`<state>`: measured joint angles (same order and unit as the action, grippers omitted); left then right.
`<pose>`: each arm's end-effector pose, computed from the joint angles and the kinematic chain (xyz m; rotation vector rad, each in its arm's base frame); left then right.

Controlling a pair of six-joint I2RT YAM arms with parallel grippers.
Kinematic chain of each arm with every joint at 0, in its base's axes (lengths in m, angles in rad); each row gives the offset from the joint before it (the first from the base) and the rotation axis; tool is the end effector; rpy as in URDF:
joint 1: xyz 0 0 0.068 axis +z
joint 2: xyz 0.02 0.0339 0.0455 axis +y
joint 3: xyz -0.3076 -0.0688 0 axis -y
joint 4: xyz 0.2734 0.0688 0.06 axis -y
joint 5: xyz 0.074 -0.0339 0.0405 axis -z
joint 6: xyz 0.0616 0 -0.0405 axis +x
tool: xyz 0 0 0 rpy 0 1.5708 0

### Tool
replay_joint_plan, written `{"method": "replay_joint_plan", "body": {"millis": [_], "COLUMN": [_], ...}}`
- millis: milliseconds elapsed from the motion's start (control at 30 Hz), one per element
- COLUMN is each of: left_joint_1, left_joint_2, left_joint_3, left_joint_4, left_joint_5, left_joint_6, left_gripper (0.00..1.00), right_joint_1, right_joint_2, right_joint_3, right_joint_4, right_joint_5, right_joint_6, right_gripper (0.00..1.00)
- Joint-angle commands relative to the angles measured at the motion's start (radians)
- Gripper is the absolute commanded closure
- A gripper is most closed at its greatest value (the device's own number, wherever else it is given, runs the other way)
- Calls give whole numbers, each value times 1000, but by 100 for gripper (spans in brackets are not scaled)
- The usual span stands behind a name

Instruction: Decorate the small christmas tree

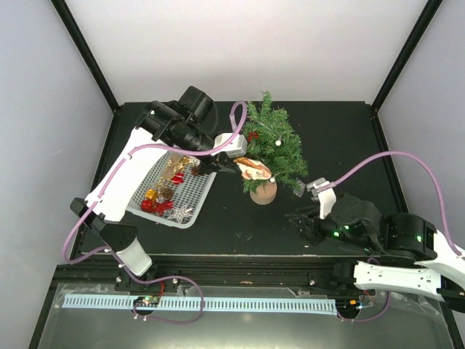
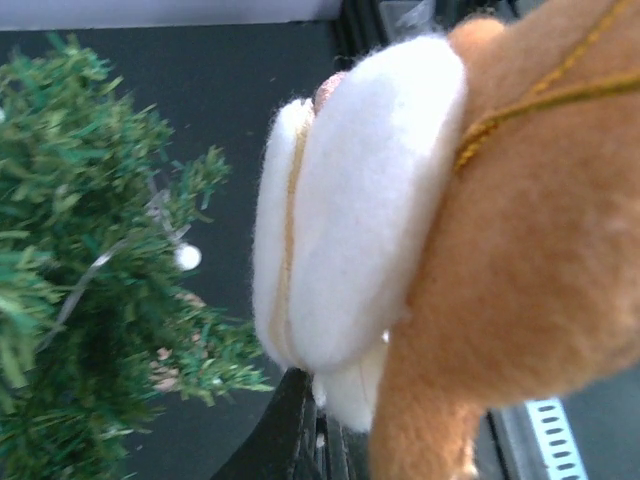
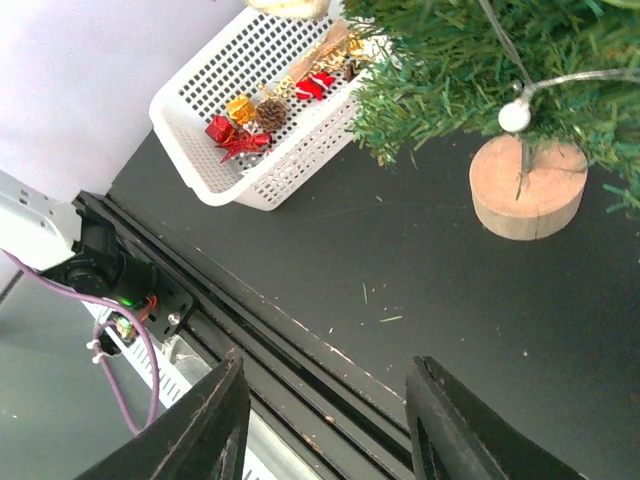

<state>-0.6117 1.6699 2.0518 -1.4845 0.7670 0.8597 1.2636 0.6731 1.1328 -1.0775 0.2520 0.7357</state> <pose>0.2499 -0.2275 0.4715 1.8155 1.6550 -0.9069 0.0469 0.0972 0.4029 -0.4538 2.2543 0.8393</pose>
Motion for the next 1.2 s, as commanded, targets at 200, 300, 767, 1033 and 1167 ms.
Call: {"method": "replay_joint_plan", "body": {"millis": [200,300,767,1033,1167], "left_joint_1": [-72,-92,-100,-101,-105], "left_joint_2": [-105,-119,-123,-116,-117], "left_joint_3": [-118,-150,-167,-161,-168], "left_joint_4": [-69,-67,-66,-66,-67], "left_joint_5": [188,193,221,244,254], "left_joint_6": [19,10,14,15,15], "left_gripper": [98,99,98,98,99], "right_joint_1": [7,8,8,7,8], "right_joint_2": [204,255,262,271,289], "right_joint_3": [246,325,311,270,252], "right_joint_4": [39,27,123,183,222], "right_joint_5": [80,104,-71,-123,-112], "right_joint_6": [-277,-326,-382,-378,-385], "right_gripper": [52,49,47,47,47]}}
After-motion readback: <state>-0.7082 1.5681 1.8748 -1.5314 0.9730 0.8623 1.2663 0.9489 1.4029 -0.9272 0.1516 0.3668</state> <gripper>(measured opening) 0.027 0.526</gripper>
